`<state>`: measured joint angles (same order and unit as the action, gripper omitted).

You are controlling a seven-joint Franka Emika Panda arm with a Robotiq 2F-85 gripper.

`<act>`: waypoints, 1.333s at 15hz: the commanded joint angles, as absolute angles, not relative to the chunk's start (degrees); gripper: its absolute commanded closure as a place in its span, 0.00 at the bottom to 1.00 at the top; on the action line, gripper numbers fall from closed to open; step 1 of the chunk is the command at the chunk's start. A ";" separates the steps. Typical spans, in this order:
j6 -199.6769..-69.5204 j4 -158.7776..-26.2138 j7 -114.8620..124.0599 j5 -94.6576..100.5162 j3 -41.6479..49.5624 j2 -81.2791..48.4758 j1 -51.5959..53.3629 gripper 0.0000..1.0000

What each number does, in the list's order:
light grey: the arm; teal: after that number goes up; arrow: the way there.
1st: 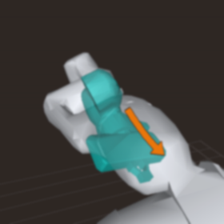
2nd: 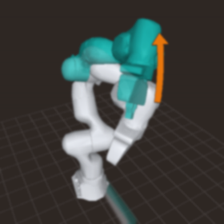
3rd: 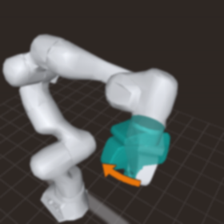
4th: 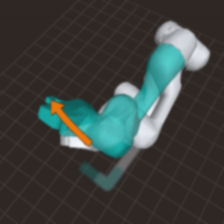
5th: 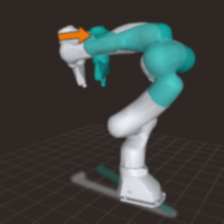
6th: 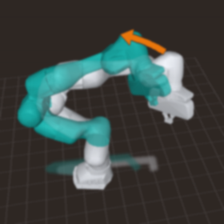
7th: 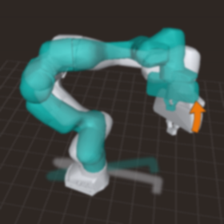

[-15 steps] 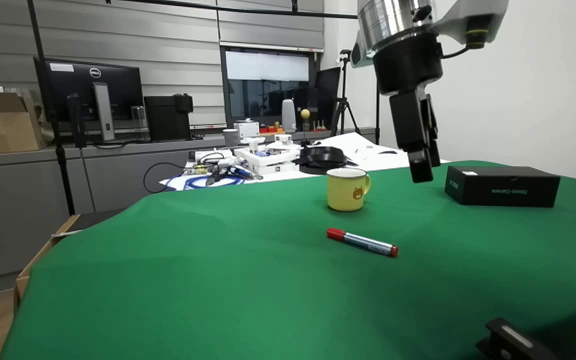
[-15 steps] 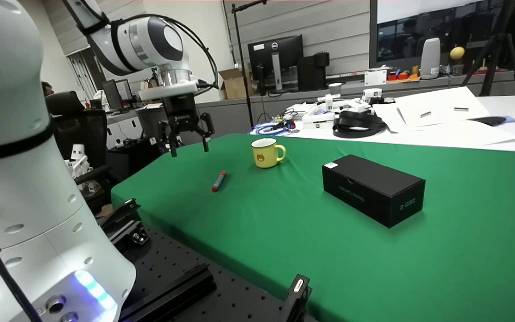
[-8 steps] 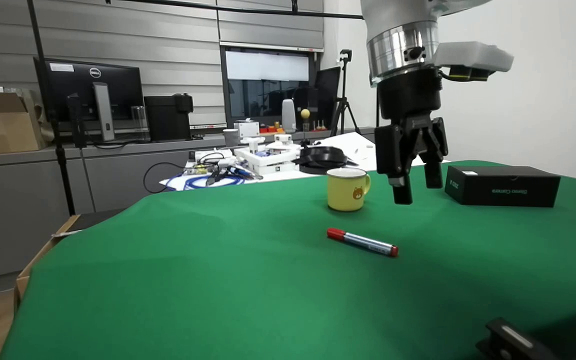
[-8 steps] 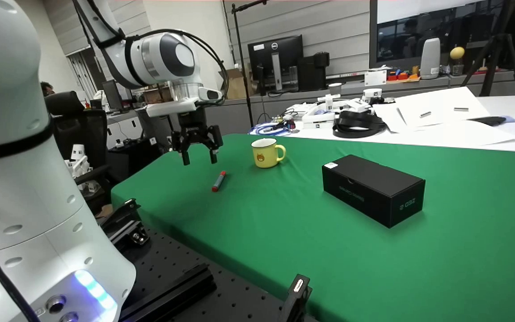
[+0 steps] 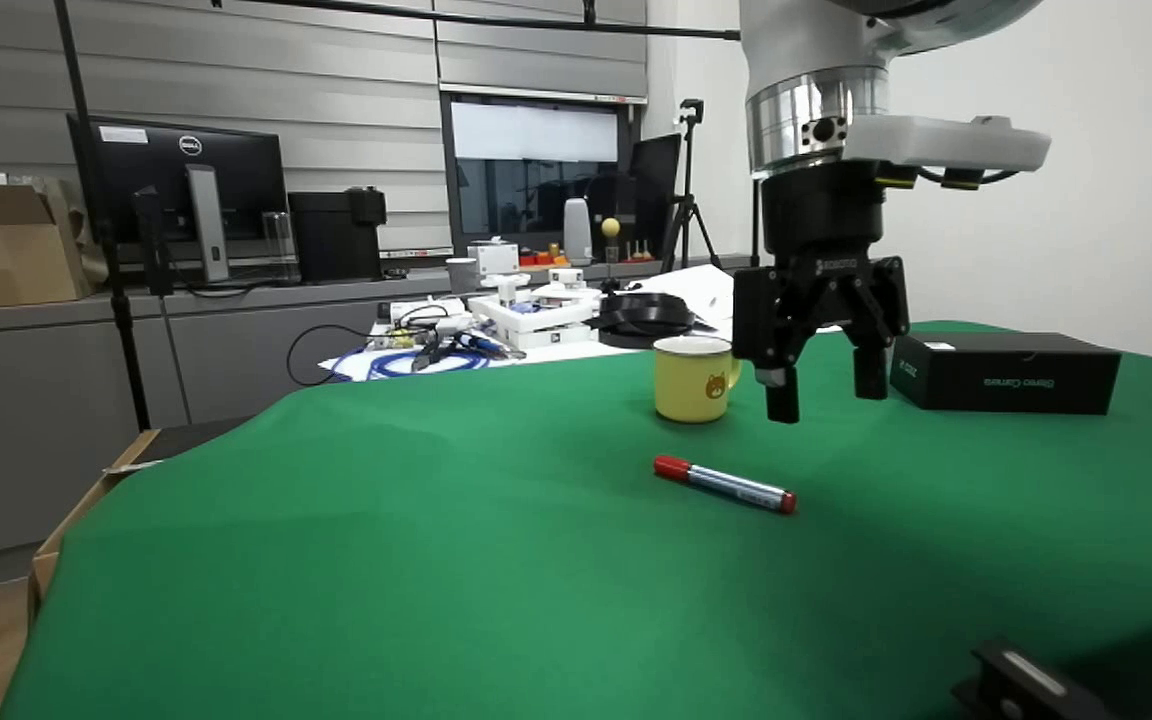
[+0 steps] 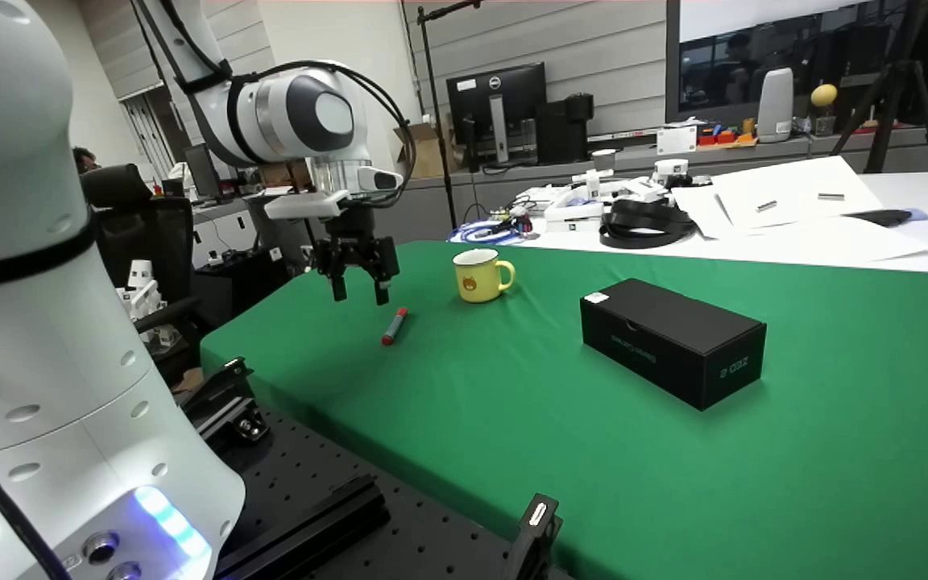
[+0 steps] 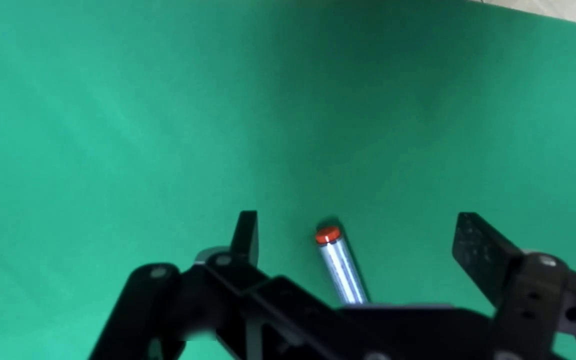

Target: Put the marker in the cup

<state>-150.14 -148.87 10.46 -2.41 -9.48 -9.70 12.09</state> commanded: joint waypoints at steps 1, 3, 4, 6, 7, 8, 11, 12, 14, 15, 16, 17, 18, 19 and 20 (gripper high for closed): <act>-155.98 -150.69 6.97 -3.62 -10.92 -9.90 11.91 0.00; -158.68 -151.28 5.48 -2.25 -10.94 -10.40 12.12 0.00; -160.02 -151.50 3.92 -1.65 -11.09 -10.71 12.09 0.00; -161.90 -151.72 1.32 0.37 -10.96 -11.25 12.09 0.00; -162.41 -151.67 0.37 1.43 -10.79 -11.57 12.10 0.00; -162.96 -151.63 -0.33 2.27 -10.70 -11.94 12.08 0.00; -161.49 -150.80 -0.56 2.15 -11.09 -12.32 11.92 0.00; -161.44 -150.80 -1.41 2.21 -11.15 -12.61 11.85 0.00; -161.44 -150.80 -2.12 2.27 -11.19 -13.01 11.79 0.00; -161.44 -150.80 -2.25 2.29 -11.20 -13.08 11.78 0.00; -161.44 -150.80 -2.29 2.29 -11.20 -13.09 11.78 0.00; -161.44 -150.80 -2.32 2.30 -11.21 -13.09 11.78 0.00; -161.44 -150.80 -2.33 2.30 -11.21 -13.09 11.78 0.00; -161.45 -150.56 -2.07 3.18 -10.65 -13.16 12.00 0.00; -161.76 -150.39 1.01 5.54 -8.67 -13.14 13.25 0.00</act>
<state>-161.57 -150.80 -2.43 2.25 -10.81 -13.14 12.20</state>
